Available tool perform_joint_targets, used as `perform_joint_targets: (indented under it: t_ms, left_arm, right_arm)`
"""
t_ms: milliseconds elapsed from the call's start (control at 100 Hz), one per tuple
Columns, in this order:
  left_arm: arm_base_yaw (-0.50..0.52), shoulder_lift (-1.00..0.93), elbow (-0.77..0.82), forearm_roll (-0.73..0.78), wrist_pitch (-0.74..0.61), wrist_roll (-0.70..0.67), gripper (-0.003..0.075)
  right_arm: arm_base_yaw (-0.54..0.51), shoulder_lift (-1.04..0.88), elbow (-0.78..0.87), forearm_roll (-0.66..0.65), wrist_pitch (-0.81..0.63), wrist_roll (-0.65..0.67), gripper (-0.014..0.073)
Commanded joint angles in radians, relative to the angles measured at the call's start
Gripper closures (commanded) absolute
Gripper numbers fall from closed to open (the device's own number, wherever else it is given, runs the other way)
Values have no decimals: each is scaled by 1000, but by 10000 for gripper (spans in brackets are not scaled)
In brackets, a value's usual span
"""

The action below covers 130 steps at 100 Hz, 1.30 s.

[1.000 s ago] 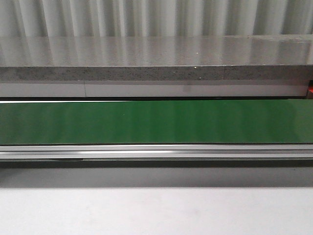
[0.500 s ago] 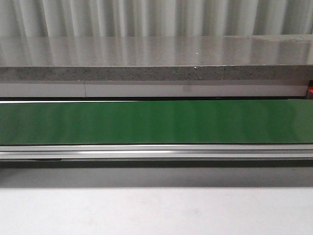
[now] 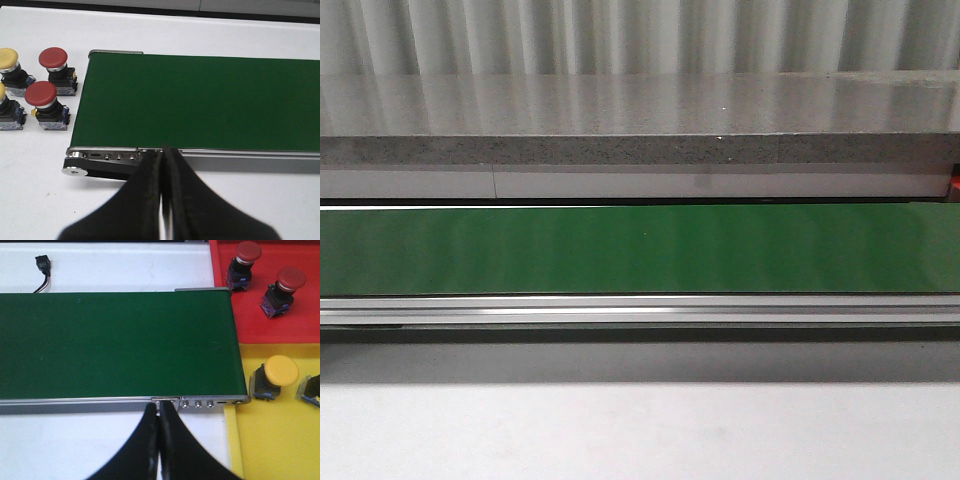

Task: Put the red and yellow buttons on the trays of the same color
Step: 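Raise the right gripper away from the trays, then move the left gripper over a red button on the table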

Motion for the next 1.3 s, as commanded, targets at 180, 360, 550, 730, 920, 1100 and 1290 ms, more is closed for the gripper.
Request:
perform_joint_targets:
  t_ms: [180,360,550,730,920,1100,1290]
  left_arm:
    - [-8,1,-28,-13,-65,-1,740]
    - [-8,1,-28,-11,-69,-1,739]
    - [-8,1,-28,-11,-67,-1,561]
    - [-8,1,-28,-11,-67,-1,143]
    - [-8,1,-28,-13,-73,-1,64]
    - [7,27,-40,25,-106,-142,69]
    - [93,183,-97,67,-114,-265,69]
  right_arm:
    - [1,-4,-25,-3,-58,-7,661]
    - [1,-4,-25,-3,-58,-7,661]
    - [1,-4,-25,-3,-58,-7,661]
    - [1,-4,-25,-3,-58,-7,661]
    - [1,-4,-25,-3,-58,-7,661]
    - [1,-4,-25,-3,-58,-7,661]
    - [1,-4,-25,-3,-58,-7,661]
